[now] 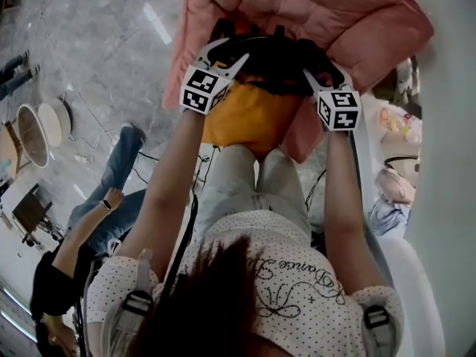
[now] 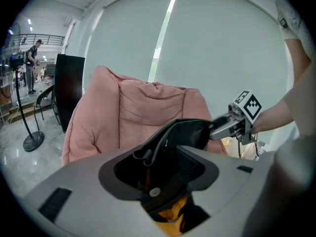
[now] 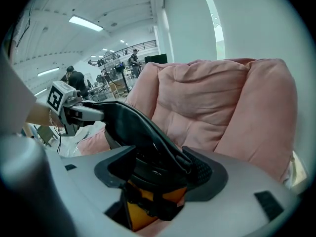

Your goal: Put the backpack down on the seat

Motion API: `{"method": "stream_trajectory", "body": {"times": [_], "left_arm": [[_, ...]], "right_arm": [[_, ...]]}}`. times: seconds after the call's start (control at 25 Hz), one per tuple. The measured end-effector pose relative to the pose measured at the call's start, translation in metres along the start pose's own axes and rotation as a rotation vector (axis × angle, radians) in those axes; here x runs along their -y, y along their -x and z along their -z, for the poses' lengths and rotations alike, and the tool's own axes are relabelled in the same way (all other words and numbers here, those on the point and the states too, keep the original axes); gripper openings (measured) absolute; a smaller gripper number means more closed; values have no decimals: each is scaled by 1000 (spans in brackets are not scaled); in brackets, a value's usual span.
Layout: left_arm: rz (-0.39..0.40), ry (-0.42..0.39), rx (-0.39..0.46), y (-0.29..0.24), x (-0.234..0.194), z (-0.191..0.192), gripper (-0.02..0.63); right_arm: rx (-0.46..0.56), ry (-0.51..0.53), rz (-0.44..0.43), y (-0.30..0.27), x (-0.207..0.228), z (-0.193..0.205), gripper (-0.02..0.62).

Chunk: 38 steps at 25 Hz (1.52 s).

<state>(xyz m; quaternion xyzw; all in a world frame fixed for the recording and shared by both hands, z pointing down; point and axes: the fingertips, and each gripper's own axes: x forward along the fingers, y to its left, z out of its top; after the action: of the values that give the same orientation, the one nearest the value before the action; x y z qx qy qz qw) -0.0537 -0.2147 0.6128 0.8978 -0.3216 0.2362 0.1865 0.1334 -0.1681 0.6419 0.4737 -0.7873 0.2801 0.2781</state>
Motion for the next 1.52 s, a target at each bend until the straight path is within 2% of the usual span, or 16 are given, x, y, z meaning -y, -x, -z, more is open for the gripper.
{"method": "stream_trajectory", "body": {"times": [0.08,0.28,1.2,1.52], "left_arm": [[1,2,4,2,-1,-3,202],[-2,4,8,4,0,-7,209],[-74,-16,35,27,-8,-24,216],[-81,-20,47,24,-5,-29,216]], "right_arm": [[19,-23,-17,1,-2,-5,325],[33,-23,-20,6,1,-10,342],[96,-7,-3,21,7,-37,345],[126,43,-28,23,0,-55,342]]}}
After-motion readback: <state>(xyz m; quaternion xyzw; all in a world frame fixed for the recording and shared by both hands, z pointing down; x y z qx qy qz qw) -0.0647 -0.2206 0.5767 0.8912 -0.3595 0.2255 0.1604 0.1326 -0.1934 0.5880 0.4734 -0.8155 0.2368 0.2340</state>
